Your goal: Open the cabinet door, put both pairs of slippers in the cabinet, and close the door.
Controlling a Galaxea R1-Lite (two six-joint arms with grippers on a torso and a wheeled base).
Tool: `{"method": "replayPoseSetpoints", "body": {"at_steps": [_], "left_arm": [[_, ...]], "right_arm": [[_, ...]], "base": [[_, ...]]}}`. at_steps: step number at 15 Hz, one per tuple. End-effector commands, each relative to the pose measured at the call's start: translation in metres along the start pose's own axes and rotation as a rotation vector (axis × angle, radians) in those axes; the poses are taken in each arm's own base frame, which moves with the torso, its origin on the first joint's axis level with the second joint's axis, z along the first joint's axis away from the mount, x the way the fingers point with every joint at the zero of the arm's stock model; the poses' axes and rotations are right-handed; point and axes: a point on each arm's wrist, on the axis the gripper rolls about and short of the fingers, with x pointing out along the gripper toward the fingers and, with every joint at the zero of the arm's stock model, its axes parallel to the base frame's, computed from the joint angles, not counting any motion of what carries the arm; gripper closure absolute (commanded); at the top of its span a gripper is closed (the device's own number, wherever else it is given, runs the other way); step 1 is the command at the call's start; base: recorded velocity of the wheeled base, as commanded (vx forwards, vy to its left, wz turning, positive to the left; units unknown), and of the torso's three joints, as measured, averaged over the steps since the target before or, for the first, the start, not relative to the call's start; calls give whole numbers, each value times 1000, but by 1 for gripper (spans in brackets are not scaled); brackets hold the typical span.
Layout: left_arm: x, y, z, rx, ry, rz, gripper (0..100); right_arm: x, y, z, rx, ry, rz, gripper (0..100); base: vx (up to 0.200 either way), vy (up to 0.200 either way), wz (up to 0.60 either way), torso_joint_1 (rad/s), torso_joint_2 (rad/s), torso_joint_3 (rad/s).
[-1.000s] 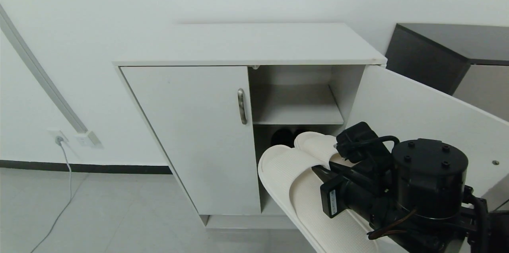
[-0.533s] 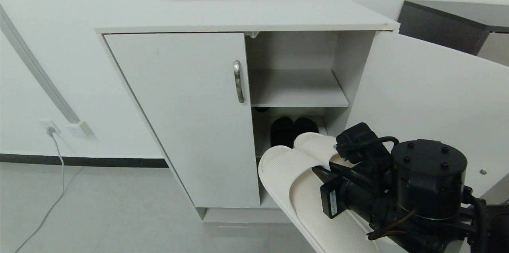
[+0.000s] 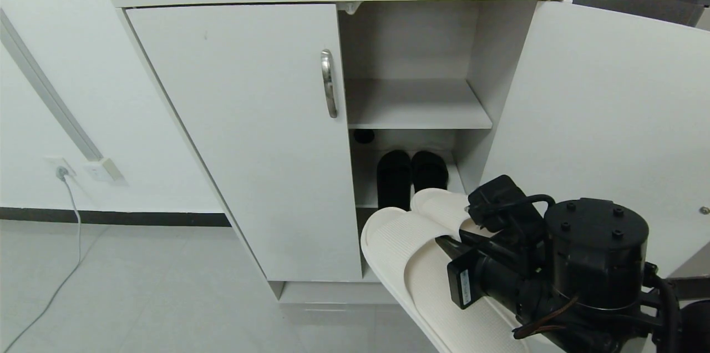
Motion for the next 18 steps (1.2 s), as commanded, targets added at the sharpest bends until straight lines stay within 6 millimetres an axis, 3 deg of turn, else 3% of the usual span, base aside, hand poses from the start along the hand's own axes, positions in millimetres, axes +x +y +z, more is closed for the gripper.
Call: {"method": "replayPoseSetpoints", "body": {"at_steps": [1,8,10,13,18], "left_arm": [[0,0,0,0,1,0,100],[0,0,0,0,1,0,100],[0,0,0,0,2,0,100],[0,0,0,0,-1,0,100],[0,0,0,0,1,0,100]], "right_arm": [[1,0,-2,-2,8,0,100],[8,7,2,-1,-12,-4,100],[21,23,13,3,10,-193,100],[27,39,22,113,69,-231,100],[46,52,68,201,31,-391,100]], "base": [[0,0,0,0,0,0],[0,0,0,0,0,0],[0,0,0,0,0,0],[0,0,0,0,0,0],[0,0,0,0,0,0]]}}
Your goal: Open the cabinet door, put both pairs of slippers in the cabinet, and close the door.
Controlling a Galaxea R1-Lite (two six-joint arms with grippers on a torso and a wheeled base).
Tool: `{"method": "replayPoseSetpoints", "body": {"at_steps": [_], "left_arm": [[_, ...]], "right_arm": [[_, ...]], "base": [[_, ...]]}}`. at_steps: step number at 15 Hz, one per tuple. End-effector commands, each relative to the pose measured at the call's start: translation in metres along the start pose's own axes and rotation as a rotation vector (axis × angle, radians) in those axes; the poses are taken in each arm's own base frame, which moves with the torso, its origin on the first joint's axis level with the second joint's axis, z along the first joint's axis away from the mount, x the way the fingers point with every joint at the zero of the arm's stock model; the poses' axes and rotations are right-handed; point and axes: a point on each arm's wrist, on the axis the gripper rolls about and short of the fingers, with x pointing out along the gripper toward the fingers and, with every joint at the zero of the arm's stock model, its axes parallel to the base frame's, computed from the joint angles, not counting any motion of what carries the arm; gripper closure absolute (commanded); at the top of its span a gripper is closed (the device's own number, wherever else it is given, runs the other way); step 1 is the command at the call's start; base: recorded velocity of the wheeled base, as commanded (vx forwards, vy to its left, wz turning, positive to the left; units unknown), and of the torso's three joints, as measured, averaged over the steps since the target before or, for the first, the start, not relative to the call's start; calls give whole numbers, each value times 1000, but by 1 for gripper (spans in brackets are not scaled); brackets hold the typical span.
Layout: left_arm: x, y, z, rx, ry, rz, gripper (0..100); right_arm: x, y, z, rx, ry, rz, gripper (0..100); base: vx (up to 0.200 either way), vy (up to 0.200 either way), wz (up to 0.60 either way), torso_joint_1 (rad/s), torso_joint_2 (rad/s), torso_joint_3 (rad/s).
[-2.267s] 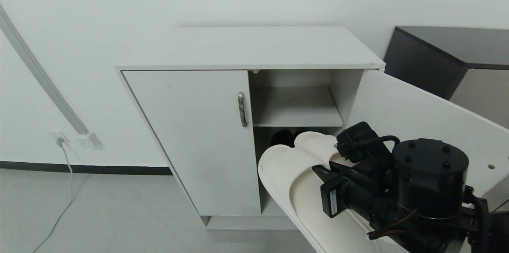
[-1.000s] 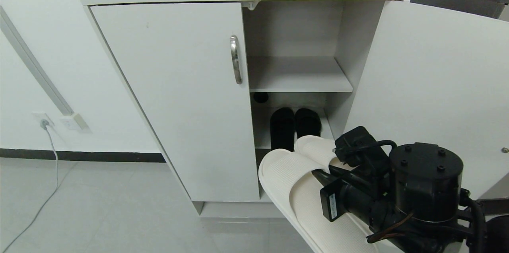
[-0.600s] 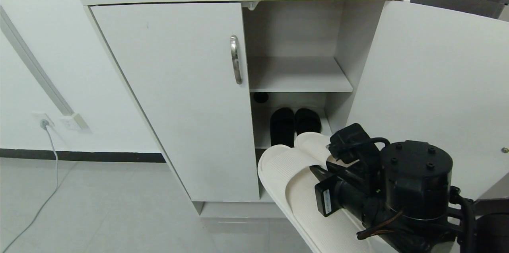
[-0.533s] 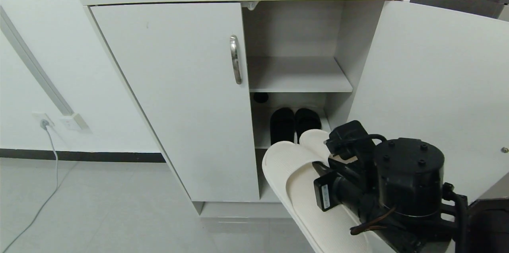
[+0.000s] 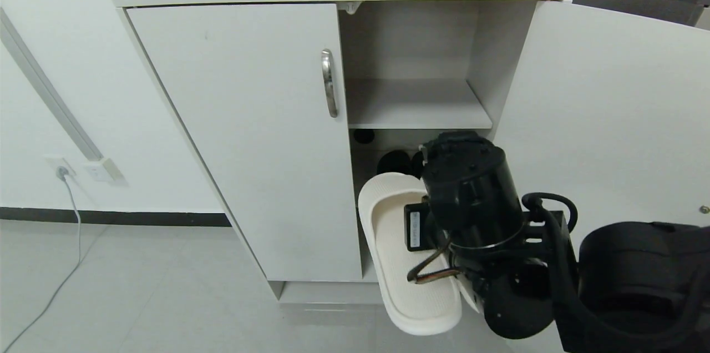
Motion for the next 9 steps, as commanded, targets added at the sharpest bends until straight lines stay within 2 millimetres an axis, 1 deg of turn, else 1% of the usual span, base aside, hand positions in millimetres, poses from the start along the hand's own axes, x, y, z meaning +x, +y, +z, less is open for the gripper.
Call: {"method": "replayPoseSetpoints", "body": {"at_steps": [1,3,6,9], "left_arm": [[0,0,0,0,-1,0,100],[0,0,0,0,-1,0,100],[0,0,0,0,-1,0,100],[0,0,0,0,1,0,100]], "right_arm": [[6,15,21,29,-35,-35,100],[7,16,32,0,-46,-62,100],[10,15,40,-44,-70,-76,100],[18,9,53,-16,-102,-100,100]], "base": [[0,0,0,0,0,0],[0,0,0,0,0,0],[0,0,0,0,0,0],[0,0,0,0,0,0]]}}
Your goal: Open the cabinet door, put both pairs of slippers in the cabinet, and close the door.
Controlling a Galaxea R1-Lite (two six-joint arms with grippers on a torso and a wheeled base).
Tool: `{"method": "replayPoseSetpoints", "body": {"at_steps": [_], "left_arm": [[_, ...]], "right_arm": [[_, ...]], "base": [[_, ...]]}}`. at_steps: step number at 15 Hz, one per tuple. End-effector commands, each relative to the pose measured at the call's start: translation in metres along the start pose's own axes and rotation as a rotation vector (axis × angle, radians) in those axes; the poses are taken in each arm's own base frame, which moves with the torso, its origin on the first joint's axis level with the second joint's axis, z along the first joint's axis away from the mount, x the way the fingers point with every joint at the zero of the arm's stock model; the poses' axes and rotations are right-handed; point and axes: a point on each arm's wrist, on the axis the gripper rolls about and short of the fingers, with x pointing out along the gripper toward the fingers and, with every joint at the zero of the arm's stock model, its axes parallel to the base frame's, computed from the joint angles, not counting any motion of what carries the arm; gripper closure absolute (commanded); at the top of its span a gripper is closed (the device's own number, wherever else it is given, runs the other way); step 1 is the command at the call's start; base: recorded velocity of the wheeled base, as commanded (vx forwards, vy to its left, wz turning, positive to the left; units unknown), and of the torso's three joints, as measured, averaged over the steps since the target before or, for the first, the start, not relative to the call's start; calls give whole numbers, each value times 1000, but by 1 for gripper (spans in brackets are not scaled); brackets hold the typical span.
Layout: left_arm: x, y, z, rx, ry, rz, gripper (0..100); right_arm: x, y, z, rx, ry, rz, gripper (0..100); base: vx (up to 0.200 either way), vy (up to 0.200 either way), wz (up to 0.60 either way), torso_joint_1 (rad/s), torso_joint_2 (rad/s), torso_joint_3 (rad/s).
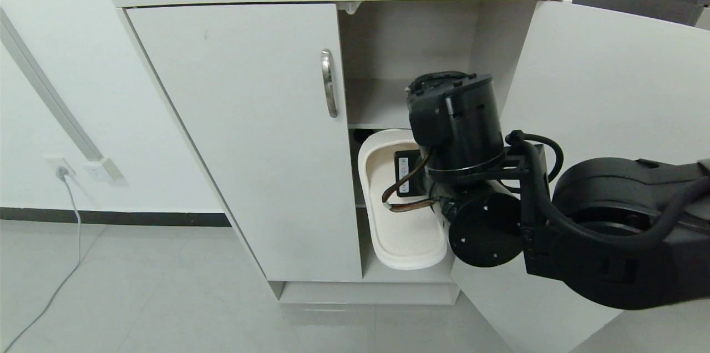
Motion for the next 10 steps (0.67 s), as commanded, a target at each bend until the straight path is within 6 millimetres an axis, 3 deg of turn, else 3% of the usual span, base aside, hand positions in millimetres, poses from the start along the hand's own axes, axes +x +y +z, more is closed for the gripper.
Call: {"method": "replayPoseSetpoints", "body": {"at_steps": [1,10], "left_arm": [[0,0,0,1,1,0,100],[0,0,0,1,1,0,100]], "right_arm": [[6,-2,5,14,-10,-13,100],[9,0,8,24,-15,-9,100]], "base": [[0,0,0,0,0,0],[0,0,0,0,0,0]]}}
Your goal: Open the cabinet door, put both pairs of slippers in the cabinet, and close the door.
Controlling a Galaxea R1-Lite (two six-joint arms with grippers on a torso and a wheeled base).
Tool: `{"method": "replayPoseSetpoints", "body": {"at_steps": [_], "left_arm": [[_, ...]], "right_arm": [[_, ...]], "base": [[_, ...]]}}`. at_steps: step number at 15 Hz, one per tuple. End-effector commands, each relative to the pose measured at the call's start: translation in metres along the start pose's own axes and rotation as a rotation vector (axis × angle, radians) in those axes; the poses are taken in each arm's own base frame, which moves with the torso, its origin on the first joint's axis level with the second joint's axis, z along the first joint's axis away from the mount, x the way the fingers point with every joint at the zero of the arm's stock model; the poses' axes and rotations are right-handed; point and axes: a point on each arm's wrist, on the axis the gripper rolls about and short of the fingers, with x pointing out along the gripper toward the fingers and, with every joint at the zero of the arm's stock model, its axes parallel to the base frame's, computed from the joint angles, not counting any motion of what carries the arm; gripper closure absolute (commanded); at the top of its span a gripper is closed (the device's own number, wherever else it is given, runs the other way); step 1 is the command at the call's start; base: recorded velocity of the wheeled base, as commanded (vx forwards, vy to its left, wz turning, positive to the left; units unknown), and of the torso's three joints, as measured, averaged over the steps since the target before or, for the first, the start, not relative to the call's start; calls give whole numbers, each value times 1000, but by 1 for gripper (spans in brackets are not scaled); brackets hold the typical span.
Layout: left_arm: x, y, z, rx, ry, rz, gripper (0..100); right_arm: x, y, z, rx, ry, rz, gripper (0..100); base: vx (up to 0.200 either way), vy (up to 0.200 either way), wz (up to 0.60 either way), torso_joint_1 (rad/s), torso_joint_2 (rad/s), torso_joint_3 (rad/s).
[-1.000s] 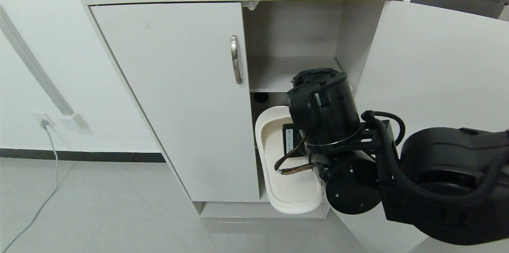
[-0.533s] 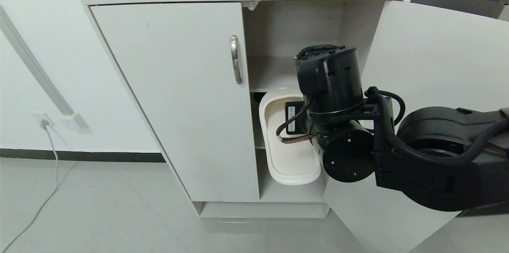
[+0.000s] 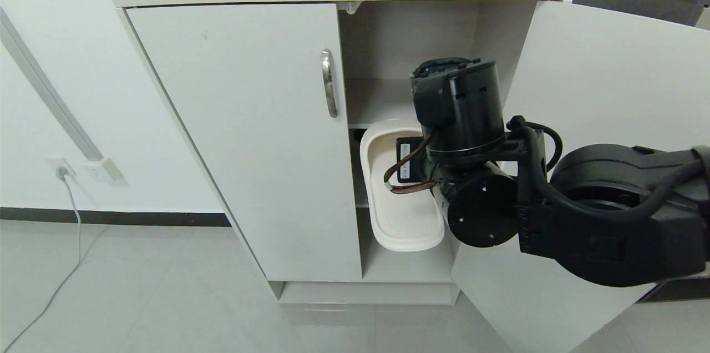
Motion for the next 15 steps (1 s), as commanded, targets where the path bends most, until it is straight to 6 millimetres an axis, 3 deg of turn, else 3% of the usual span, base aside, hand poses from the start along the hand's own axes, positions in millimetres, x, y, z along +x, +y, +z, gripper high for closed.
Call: {"method": "replayPoseSetpoints", "body": {"at_steps": [1,11,15], "left_arm": [[0,0,0,0,1,1,100],[0,0,0,0,1,1,100],[0,0,0,0,1,1,100]], "right_arm": [[1,1,-1,-2,2,-2,100],[12,-4,-1,4,2,-31,100],[18,-5,-7,10,16,-44,100]], "base": [[200,0,0,2,2,-2],[200,0,0,3,3,5],[0,0,0,0,0,0]]}}
